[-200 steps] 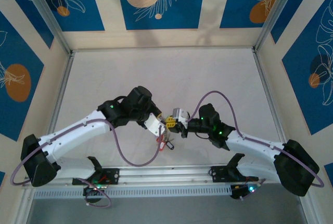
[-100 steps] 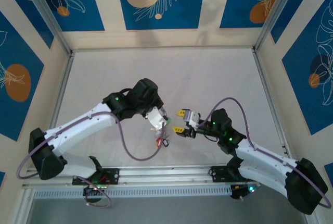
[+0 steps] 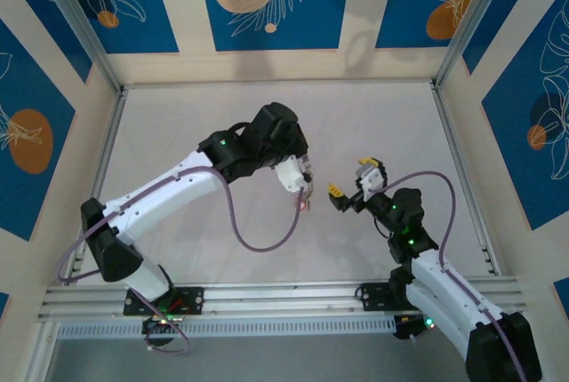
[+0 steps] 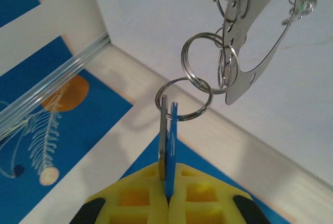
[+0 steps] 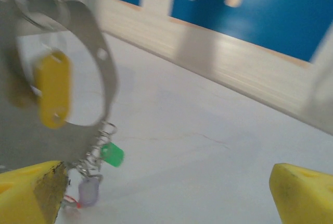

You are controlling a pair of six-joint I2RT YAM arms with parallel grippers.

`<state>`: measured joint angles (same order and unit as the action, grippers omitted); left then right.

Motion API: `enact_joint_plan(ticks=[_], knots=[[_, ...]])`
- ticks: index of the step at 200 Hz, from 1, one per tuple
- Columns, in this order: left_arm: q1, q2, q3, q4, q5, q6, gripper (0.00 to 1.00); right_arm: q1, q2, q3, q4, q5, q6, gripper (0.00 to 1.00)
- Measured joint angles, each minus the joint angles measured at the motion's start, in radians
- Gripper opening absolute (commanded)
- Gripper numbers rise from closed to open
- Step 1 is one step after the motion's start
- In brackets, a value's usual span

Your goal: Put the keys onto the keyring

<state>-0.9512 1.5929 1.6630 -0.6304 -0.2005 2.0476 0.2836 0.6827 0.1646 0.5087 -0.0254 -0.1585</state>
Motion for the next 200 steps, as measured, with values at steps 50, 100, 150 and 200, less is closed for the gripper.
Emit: enact_joint_plan(ticks=[50, 100, 150, 200], knots=[[-0.003, 0.152, 0.229, -0.034, 0.025, 0.025, 0.0, -0.158, -0.073, -0.045, 0.023, 0.063, 0.066, 0.99], [-0.02, 0.259, 0.293, -0.032, 0.092, 0.031, 0.0, -0.239, -0.117, -0.109, 0.035, 0.098, 0.107, 0.99], [-0.011, 0.297, 0.262, -0.021, 0.105, 0.021, 0.0, -0.254, -0.13, -0.146, 0.026, 0.105, 0.114, 0.99], [0.068, 0.29, 0.118, 0.013, 0.116, -0.071, 0.0, -0.254, -0.149, -0.146, 0.023, 0.105, 0.114, 0.99]])
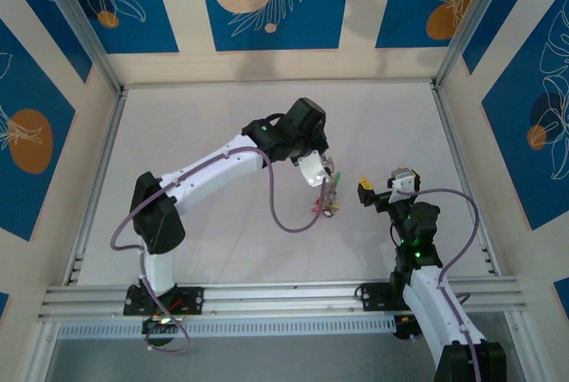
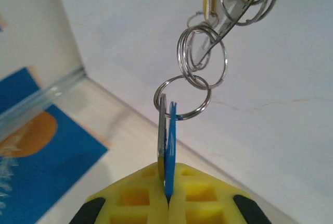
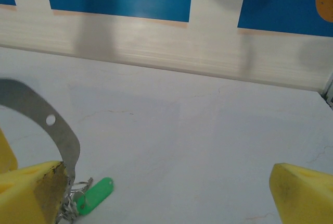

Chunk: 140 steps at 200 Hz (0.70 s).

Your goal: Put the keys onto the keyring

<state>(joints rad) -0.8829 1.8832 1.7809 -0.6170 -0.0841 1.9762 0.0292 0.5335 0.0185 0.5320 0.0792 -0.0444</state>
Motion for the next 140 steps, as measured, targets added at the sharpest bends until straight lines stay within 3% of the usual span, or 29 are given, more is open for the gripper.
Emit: enact_joint_plan(ticks=[103, 140], knots=[[0.274, -0.055, -0.433, 0.173, 0.062, -0.194, 0.0, 0.0, 0.006, 0.0, -0.002, -0.005, 0.0, 0.99], [0.33, -0.017, -0.473, 0.215, 0.068, -0.278, 0.0, 0.0, 0.004, -0.002, -0.002, -0.013, 0.0, 0.99]])
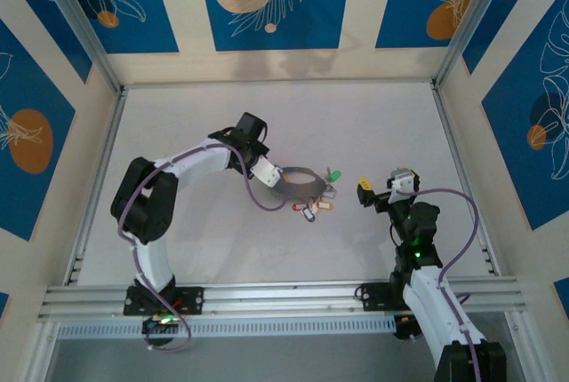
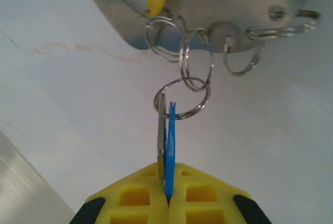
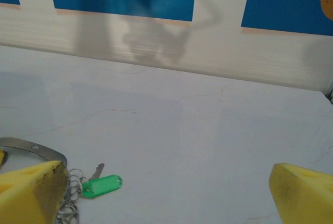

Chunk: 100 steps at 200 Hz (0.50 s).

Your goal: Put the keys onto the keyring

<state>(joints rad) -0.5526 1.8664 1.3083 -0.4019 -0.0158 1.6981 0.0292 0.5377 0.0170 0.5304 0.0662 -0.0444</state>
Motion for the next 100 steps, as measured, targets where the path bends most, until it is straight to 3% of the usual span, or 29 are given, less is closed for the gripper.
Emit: enact_joint_plan(ticks=[34, 77, 100], knots=[[0.05, 0.045, 0.0, 0.028, 0.016, -0.125, 0.15, -0.001, -0.004, 0.0, -0.008, -0.011, 0.0, 0.99], [0.093, 0.049, -0.035, 0.106, 0.016, -0.278, 0.22, -0.001, 0.004, 0.0, -0.014, -0.017, -0.003, 0.99], [0.124, -0.006, -0.134, 0.211, 0.016, -0.422, 0.24, 0.0, 0.058, 0.0, -0.011, -0.024, -0.008, 0.99]])
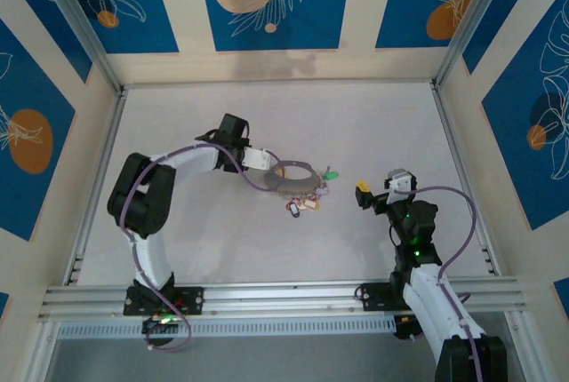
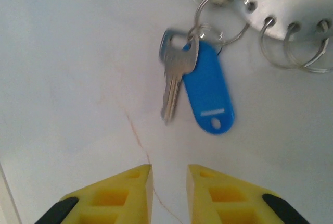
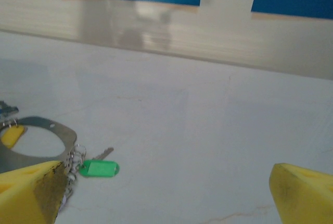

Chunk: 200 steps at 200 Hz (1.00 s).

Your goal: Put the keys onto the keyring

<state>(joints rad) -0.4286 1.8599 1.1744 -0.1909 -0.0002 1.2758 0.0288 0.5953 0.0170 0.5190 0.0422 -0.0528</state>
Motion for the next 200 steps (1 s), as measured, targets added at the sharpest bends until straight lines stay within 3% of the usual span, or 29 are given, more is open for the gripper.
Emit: enact_joint_plan(ticks=[19, 35, 41, 43, 46, 50, 80, 118, 156, 200], knots=[[0.044, -0.092, -0.105, 0.09, 0.0, -0.157, 0.28, 0.002, 0.061, 0.0, 0.011, -0.005, 0.0, 0.99], [0.09, -0.177, -0.176, 0.159, -0.01, -0.302, 0.38, 0.004, 0.119, 0.0, 0.037, -0.006, 0.001, 0.99], [0.108, -0.211, -0.197, 0.182, -0.023, -0.362, 0.54, 0.005, 0.141, 0.0, 0.047, -0.007, 0.001, 0.99], [0.113, -0.223, -0.204, 0.189, -0.028, -0.376, 0.67, 0.005, 0.145, 0.0, 0.048, -0.008, 0.001, 0.99], [0.12, -0.24, -0.213, 0.197, -0.035, -0.405, 0.94, 0.006, 0.158, 0.0, 0.054, -0.008, 0.001, 0.99], [0.129, -0.26, -0.223, 0.208, -0.045, -0.443, 1.0, 0.008, 0.169, 0.0, 0.06, -0.008, 0.001, 0.99], [0.161, -0.423, -0.311, 0.286, -0.092, -0.73, 1.0, 0.018, 0.292, 0.013, 0.12, -0.013, 0.002, 0.99], [0.164, -0.539, -0.499, 0.407, -0.174, -0.989, 1.0, 0.023, 0.451, 0.074, 0.232, -0.023, 0.006, 0.99], [0.185, -0.551, -0.673, 0.51, -0.25, -1.112, 1.0, 0.029, 0.613, 0.145, 0.312, -0.019, 0.008, 0.99], [0.238, -0.499, -0.748, 0.702, -0.27, -1.165, 1.0, 0.04, 0.788, 0.219, 0.436, 0.0, 0.028, 0.99]])
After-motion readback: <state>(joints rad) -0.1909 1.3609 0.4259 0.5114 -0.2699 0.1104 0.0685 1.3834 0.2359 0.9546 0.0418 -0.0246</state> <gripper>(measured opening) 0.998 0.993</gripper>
